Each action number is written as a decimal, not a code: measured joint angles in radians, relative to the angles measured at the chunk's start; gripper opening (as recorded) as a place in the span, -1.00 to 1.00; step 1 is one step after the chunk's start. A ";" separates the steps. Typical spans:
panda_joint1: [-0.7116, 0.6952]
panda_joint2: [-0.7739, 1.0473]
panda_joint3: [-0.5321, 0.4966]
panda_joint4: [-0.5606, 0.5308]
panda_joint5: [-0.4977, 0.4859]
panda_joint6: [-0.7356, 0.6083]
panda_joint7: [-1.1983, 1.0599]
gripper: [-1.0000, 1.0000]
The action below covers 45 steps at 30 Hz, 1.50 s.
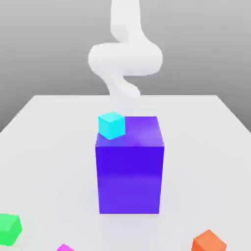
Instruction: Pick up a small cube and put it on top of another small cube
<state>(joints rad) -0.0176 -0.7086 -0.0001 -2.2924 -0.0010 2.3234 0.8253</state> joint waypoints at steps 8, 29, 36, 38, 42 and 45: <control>-0.052 0.296 -0.006 0.024 -0.006 0.076 0.085 0.00; -0.145 1.058 -0.061 0.088 0.040 0.272 0.259 0.00; -0.164 1.266 -0.050 0.125 0.066 0.400 0.258 -1.00; -0.164 1.266 -0.050 0.125 0.067 0.400 0.258 -1.00; -0.165 1.267 -0.050 0.126 0.067 0.401 0.258 -1.00; -0.159 1.180 -0.058 0.106 0.058 0.334 0.264 -1.00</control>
<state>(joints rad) -0.1762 0.4718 -0.0579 -2.1862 0.0575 2.6574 1.0892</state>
